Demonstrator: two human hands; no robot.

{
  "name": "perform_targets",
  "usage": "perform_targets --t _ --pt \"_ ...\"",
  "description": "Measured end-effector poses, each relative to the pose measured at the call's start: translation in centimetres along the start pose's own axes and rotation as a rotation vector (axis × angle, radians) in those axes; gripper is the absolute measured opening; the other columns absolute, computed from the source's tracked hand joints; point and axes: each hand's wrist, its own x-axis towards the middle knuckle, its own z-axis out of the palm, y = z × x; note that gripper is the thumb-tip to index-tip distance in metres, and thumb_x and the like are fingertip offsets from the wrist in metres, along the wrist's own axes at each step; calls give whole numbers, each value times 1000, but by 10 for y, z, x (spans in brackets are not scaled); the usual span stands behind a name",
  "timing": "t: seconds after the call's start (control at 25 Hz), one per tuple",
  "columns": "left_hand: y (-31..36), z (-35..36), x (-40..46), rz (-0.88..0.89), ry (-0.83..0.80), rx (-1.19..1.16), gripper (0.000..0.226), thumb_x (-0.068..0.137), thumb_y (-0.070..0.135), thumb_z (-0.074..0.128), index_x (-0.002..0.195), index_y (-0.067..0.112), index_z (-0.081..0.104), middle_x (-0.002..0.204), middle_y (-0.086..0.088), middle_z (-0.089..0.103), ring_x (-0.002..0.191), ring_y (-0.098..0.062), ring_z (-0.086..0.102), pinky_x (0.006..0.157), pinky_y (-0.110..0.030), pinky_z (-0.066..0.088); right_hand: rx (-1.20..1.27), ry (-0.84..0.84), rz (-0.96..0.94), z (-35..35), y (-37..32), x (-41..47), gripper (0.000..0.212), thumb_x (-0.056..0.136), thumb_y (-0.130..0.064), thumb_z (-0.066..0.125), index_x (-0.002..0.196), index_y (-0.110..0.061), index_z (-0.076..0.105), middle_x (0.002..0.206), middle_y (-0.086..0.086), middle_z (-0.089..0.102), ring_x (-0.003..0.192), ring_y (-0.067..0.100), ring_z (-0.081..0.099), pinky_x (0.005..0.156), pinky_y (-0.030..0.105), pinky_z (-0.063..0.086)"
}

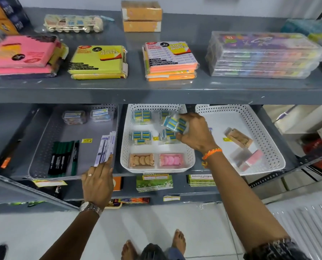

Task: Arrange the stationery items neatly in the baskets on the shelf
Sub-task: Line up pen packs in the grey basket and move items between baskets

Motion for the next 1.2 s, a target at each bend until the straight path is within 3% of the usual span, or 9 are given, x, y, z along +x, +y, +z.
perform_targets --t 0.16,0.32,0.56,0.76,0.88,0.96,1.0,1.08,1.2 --pt "-3 0 0 -7 -3 20 48 92 21 46 139 16 57 103 -10 72 80 -33 61 71 -44 40 -106 -340 -146 52 -36 48 68 64 -32 79 127 -11 64 125 11 67 113 29 64 95 31 54" --pt "-5 1 0 -15 -11 34 48 93 23 46 140 20 57 99 -5 71 80 -30 60 71 -42 39 -152 -509 -207 90 -54 70 70 69 -26 77 135 -11 58 137 12 60 125 29 57 104 36 50" --pt "-2 1 0 2 27 48 52 85 12 63 137 18 60 87 -1 69 75 -28 58 70 -40 40 -127 -581 -188 118 -57 76 66 70 -22 73 135 -15 59 139 11 58 132 28 50 109 36 45" --pt "0 -2 3 24 31 39 52 84 12 62 136 18 61 84 0 69 74 -27 58 71 -40 38 22 -485 -146 92 -57 68 67 73 -23 76 136 -10 58 140 13 59 130 28 54 109 30 44" --pt "0 -2 3 9 19 42 51 85 14 60 136 18 61 83 0 69 74 -27 58 71 -40 38 298 -70 39 50 -36 50 41 85 -17 72 123 -4 65 124 16 68 112 26 64 99 25 49" --pt "0 -2 3 3 14 36 50 86 14 59 135 18 61 83 -1 68 74 -27 58 71 -40 37 387 301 264 22 0 26 22 89 -9 66 107 4 70 105 22 73 91 26 68 79 13 50" --pt "1 -2 2 7 16 37 50 86 14 58 135 17 62 83 -2 68 74 -28 58 70 -40 38 365 423 384 10 22 15 19 89 -7 66 102 7 71 99 26 73 86 29 69 75 15 49" --pt "3 -3 2 19 24 31 49 85 13 56 133 16 62 82 -4 68 72 -30 58 68 -41 41 182 423 605 -8 67 -3 24 90 -14 67 102 6 72 101 29 73 94 40 69 81 31 48" --pt "3 -2 1 24 33 22 49 85 14 55 133 14 61 82 -8 68 70 -32 59 66 -44 43 31 75 862 -8 104 -26 34 93 -26 63 109 2 70 113 24 70 107 40 64 79 34 43"
